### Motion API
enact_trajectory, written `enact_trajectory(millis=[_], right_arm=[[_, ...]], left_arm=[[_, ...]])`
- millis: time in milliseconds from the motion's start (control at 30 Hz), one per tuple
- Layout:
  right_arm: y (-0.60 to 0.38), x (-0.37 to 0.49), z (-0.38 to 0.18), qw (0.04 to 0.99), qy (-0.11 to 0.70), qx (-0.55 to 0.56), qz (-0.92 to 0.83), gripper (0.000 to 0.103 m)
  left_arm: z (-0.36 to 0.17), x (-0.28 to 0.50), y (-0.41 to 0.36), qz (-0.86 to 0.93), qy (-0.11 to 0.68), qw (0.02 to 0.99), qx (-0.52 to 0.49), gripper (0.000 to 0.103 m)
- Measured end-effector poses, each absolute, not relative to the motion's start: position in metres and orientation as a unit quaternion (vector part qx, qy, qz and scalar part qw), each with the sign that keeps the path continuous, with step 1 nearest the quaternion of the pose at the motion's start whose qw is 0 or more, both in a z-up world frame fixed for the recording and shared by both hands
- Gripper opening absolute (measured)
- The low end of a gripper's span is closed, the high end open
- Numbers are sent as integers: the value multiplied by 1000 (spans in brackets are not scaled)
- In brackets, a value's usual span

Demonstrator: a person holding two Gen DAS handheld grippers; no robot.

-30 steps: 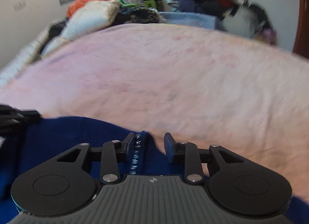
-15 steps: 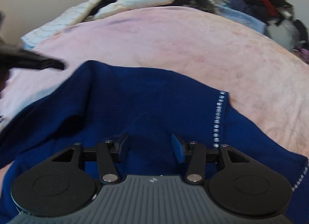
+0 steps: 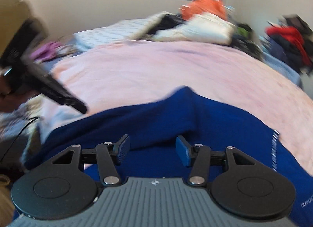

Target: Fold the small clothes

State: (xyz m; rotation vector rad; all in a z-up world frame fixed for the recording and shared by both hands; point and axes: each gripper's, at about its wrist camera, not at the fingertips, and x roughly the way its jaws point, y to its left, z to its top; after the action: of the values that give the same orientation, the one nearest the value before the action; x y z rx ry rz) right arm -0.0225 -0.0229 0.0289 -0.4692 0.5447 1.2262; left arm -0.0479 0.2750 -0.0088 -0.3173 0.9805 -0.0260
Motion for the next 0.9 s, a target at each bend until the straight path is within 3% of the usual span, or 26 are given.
enact_trajectory(millis=[100,267,667,767,900], right_arm=[[-8,-60,27,732,236,-259,584,71],[4,-86,23,724,256,-271,581,71],[13,-96,14,712,255,-273,594,78],[19,-106,12,679,277,-269,624,79],[26,-121,8,628,304,-266,665,78]], left_arm=[[-13,-59,257,-51,478,866,-139,10],[-19,-67,225,-43,460,885,-53,13],[-10,-73,276,129,423,896,-39,8],[1,-85,286,81,412,904,-79,8],[7,-97,258,-32,442,896,-2,13]])
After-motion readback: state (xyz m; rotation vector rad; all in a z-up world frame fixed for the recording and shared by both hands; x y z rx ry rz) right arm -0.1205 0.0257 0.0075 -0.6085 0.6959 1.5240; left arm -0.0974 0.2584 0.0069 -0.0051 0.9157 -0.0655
